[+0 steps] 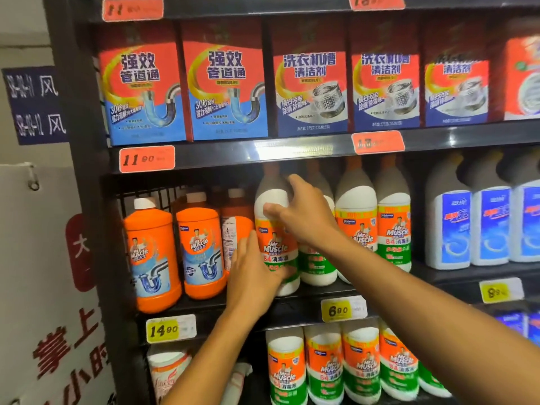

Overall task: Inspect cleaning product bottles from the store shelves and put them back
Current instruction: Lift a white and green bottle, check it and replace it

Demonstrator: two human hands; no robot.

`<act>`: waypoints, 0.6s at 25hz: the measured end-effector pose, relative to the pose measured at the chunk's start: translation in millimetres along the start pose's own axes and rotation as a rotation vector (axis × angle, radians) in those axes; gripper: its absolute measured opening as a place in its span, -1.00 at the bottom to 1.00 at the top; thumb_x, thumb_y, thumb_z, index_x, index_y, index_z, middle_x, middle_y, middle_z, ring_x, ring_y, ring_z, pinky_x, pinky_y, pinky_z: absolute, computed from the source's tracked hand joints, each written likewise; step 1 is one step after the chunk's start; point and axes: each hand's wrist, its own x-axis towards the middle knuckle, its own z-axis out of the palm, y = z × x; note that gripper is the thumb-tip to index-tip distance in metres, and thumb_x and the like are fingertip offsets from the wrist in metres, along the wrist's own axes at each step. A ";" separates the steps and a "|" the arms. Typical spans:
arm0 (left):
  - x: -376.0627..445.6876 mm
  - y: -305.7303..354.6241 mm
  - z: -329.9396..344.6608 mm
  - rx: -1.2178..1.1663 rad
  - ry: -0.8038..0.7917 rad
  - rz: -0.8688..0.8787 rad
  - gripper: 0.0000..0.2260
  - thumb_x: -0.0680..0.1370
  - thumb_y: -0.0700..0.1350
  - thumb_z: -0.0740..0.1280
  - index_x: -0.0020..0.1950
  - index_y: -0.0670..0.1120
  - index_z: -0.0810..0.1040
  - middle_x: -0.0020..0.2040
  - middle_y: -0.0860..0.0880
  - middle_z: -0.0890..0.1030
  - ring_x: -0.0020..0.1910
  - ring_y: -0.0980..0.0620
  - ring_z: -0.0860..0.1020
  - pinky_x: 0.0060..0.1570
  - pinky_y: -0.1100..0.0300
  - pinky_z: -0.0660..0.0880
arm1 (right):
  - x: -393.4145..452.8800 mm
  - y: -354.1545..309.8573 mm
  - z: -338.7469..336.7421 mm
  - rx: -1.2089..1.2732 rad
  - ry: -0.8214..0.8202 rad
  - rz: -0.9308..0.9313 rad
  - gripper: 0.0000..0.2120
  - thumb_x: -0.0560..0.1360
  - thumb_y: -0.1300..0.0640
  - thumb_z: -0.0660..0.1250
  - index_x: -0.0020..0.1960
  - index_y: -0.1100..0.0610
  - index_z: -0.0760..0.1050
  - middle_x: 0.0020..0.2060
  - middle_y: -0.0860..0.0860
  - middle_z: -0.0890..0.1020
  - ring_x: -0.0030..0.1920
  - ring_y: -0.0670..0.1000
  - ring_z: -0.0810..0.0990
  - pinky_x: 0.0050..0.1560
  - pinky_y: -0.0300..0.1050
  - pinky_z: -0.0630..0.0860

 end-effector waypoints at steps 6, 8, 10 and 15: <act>-18.0 -5.3 19.5 0.053 0.129 -0.005 -0.13 0.39 0.23 0.47 0.55 0.02 0.11 0.40 0.01 0.34 0.34 -0.04 0.34 0.16 -0.01 0.48 | -3.7 13.3 4.3 -0.095 0.074 -0.127 -0.48 0.51 -0.03 0.42 0.40 0.13 0.43 0.29 0.08 0.57 0.27 0.12 0.53 0.08 -0.09 0.44; -19.7 -3.7 23.8 0.053 0.154 -0.021 -0.14 0.40 0.22 0.47 0.55 0.01 0.10 0.41 -0.02 0.32 0.35 -0.06 0.32 0.15 -0.04 0.48 | -7.1 19.6 0.0 -0.032 0.023 -0.112 -0.43 0.52 0.02 0.41 0.48 0.10 0.36 0.41 0.05 0.49 0.37 0.09 0.47 0.24 -0.08 0.42; -19.2 -4.4 26.8 0.051 0.168 -0.029 -0.14 0.41 0.20 0.48 0.55 0.01 0.11 0.42 -0.03 0.31 0.36 -0.07 0.31 0.15 -0.01 0.44 | -13.5 28.5 -7.5 0.031 -0.016 -0.111 -0.42 0.53 0.04 0.41 0.51 0.06 0.33 0.44 0.01 0.45 0.40 0.03 0.43 0.26 -0.18 0.36; -18.4 -2.9 27.1 -0.051 0.139 -0.065 -0.15 0.42 0.14 0.50 0.56 -0.01 0.11 0.47 -0.04 0.26 0.43 -0.06 0.24 0.27 0.04 0.32 | -33.6 44.3 -30.5 0.276 -0.081 -0.029 -0.50 0.57 0.08 0.37 0.48 0.00 0.37 0.39 -0.05 0.50 0.32 -0.12 0.45 0.09 -0.42 0.40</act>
